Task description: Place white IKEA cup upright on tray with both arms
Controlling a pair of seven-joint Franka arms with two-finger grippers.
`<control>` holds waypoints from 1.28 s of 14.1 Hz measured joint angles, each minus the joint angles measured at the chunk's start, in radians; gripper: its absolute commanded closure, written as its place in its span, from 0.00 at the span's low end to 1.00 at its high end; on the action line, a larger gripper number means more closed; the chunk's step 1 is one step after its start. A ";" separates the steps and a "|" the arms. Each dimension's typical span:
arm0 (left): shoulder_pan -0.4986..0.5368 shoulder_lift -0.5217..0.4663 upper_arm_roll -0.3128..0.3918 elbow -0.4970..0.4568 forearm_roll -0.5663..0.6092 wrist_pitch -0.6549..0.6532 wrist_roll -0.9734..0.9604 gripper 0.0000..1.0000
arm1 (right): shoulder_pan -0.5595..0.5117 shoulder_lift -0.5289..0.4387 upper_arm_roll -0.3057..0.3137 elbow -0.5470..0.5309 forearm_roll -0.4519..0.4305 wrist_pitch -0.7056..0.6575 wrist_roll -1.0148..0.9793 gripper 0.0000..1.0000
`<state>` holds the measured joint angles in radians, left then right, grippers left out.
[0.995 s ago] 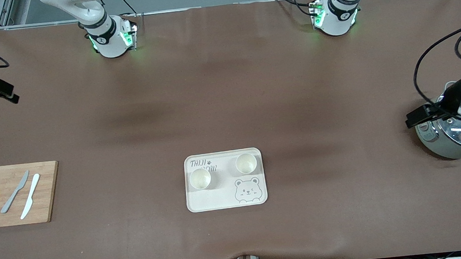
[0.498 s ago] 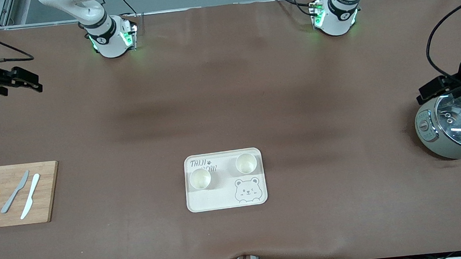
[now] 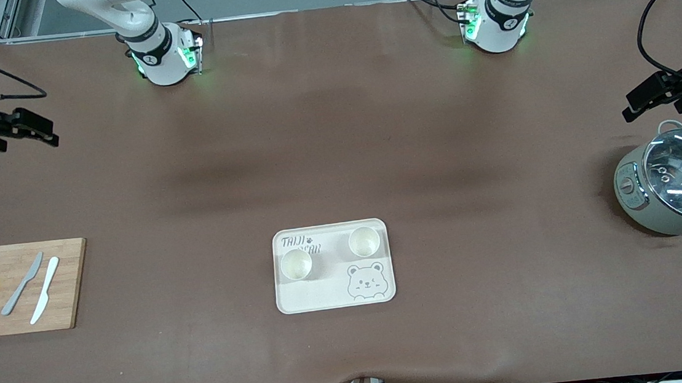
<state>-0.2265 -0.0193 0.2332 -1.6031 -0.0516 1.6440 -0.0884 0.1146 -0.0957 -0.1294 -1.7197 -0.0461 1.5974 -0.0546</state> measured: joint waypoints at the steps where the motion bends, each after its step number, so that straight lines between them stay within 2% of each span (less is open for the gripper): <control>1: -0.001 0.001 -0.001 0.002 0.001 0.009 0.000 0.00 | -0.002 0.008 -0.001 0.000 -0.027 0.043 -0.033 0.00; 4: -0.004 0.025 -0.001 0.051 0.002 0.020 0.000 0.00 | -0.014 0.031 -0.005 0.001 -0.052 0.104 -0.058 0.00; 8: -0.004 0.064 0.000 0.121 0.003 0.019 0.000 0.00 | -0.090 0.056 -0.009 0.001 -0.042 0.165 -0.069 0.00; 13: -0.003 0.072 0.002 0.130 0.008 0.018 0.000 0.00 | -0.151 0.065 -0.010 0.003 0.103 0.136 -0.034 0.00; 18: -0.003 0.073 0.003 0.130 0.009 0.018 0.000 0.00 | -0.117 0.063 0.025 0.010 0.105 0.106 0.031 0.00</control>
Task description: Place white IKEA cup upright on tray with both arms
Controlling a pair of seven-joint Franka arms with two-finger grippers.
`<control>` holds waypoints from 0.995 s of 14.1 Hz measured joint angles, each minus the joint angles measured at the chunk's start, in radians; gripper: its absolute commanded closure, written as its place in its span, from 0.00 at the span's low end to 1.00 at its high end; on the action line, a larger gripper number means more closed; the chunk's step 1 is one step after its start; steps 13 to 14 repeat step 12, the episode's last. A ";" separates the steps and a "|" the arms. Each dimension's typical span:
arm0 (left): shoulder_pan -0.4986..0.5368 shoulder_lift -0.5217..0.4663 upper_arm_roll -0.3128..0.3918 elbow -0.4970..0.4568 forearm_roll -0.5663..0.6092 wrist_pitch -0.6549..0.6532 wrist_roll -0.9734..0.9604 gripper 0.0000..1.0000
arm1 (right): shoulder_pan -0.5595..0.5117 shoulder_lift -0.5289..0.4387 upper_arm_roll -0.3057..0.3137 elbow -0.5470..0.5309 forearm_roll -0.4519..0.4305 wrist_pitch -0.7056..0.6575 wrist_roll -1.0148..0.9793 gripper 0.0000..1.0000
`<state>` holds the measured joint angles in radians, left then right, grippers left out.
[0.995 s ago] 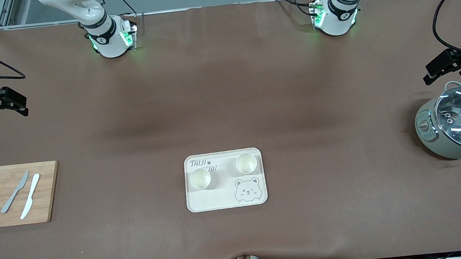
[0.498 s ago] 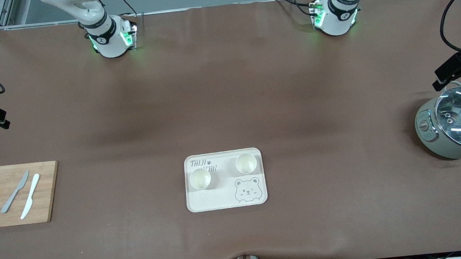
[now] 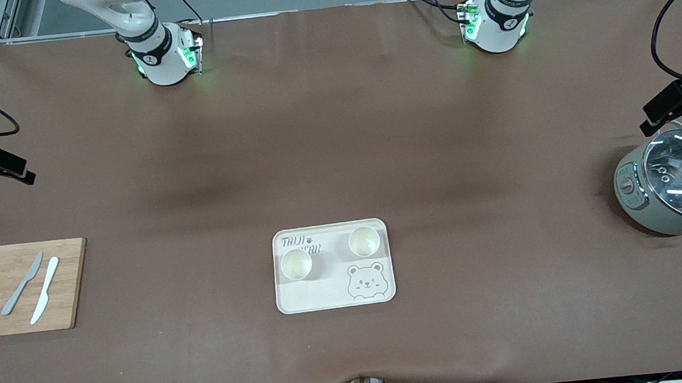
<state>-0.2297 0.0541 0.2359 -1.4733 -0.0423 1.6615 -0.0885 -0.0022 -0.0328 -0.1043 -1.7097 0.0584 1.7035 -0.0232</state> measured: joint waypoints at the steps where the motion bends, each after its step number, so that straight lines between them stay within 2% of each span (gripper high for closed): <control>1: 0.000 0.000 0.000 0.000 0.000 0.000 0.000 0.00 | 0.005 0.000 0.003 0.001 -0.003 0.001 0.013 0.00; 8: 0.000 0.001 0.000 0.000 0.000 0.000 0.000 0.00 | 0.005 0.011 -0.001 0.010 -0.068 0.058 0.019 0.00; 14: 0.000 0.002 0.000 0.000 0.000 0.000 0.000 0.00 | 0.006 0.018 0.000 0.032 -0.079 0.062 0.019 0.00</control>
